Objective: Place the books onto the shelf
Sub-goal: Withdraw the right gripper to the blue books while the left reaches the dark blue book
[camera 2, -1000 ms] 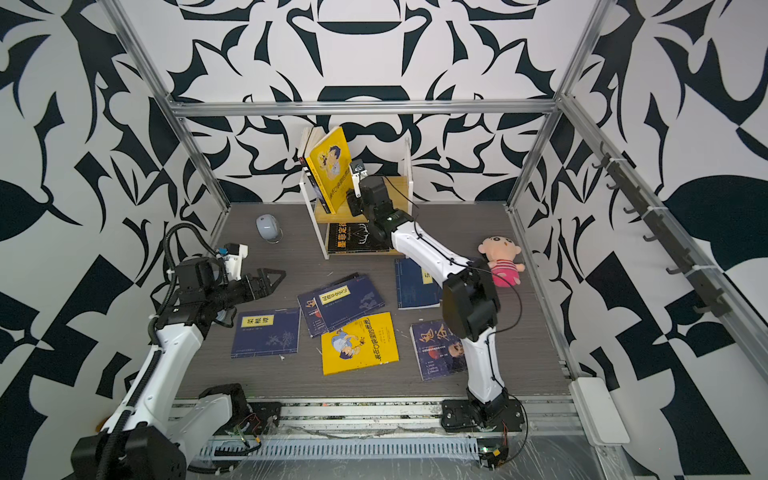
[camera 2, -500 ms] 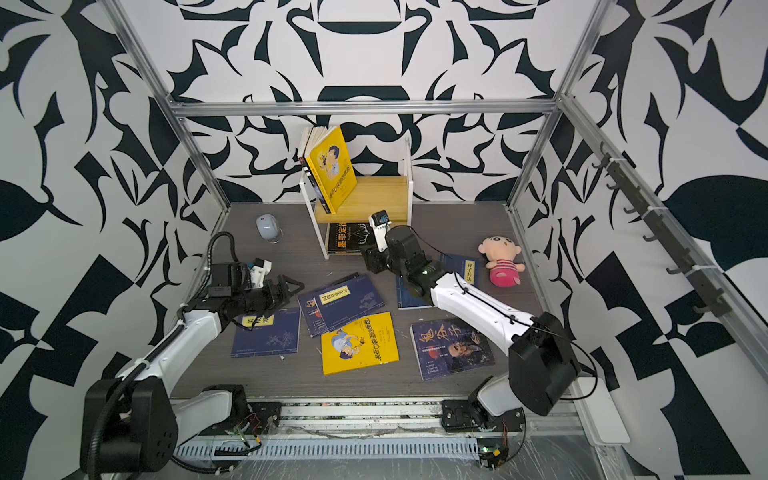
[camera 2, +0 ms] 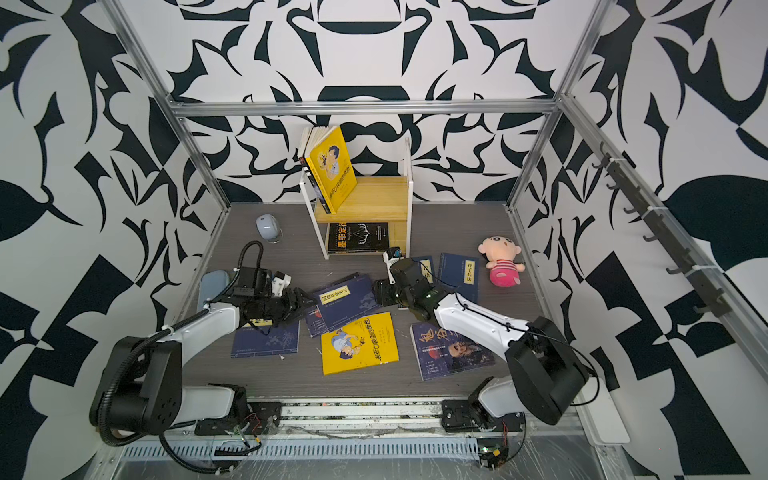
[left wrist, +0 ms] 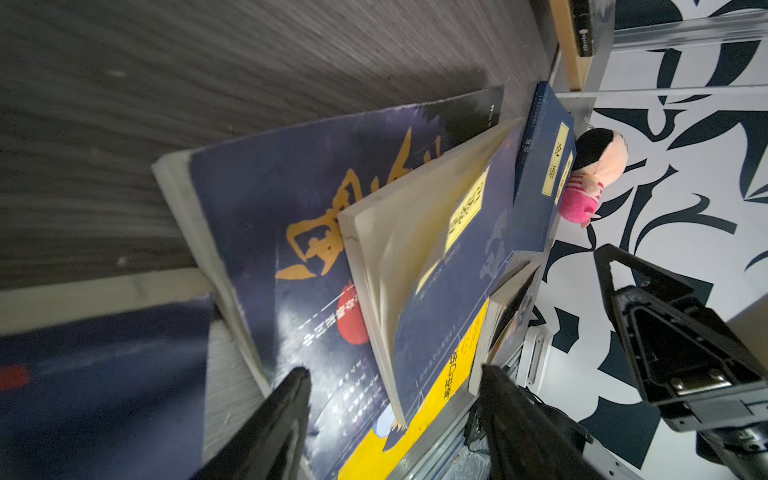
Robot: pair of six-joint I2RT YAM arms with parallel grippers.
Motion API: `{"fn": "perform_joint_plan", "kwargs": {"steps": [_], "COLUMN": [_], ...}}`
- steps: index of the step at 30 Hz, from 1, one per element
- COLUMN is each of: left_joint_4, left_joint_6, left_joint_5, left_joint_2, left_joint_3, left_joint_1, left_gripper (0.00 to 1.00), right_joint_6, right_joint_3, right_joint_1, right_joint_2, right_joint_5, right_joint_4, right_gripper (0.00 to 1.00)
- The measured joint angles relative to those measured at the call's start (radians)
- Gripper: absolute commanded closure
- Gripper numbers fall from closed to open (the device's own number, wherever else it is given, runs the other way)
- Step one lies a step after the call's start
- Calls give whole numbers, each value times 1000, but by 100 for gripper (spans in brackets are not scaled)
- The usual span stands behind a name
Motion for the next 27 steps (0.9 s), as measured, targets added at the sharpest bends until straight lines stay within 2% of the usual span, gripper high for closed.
{"fn": "perform_joint_plan", "kwargs": {"steps": [10, 15, 23, 25, 27], "left_joint_4": [46, 65, 86, 88, 90], "left_joint_6": [-28, -36, -42, -42, -42], "left_joint_5": [-3, -4, -13, -15, -18], "left_joint_2": [77, 103, 149, 158, 162], "left_joint_3": [6, 12, 31, 35, 36], "left_joint_1": [-36, -41, -42, -43, -43], "left_gripper": [42, 45, 57, 59, 64], "right_joint_6": [181, 225, 269, 280, 304], "right_joint_3": [-29, -39, -79, -84, -94], "right_joint_1": [-99, -120, -122, -122, -122], "right_joint_2": [139, 183, 266, 272, 277], "right_joint_5": [-159, -203, -281, -294, -311], "right_joint_4": [124, 173, 274, 298, 331], "right_gripper": [35, 36, 36, 38, 48]}}
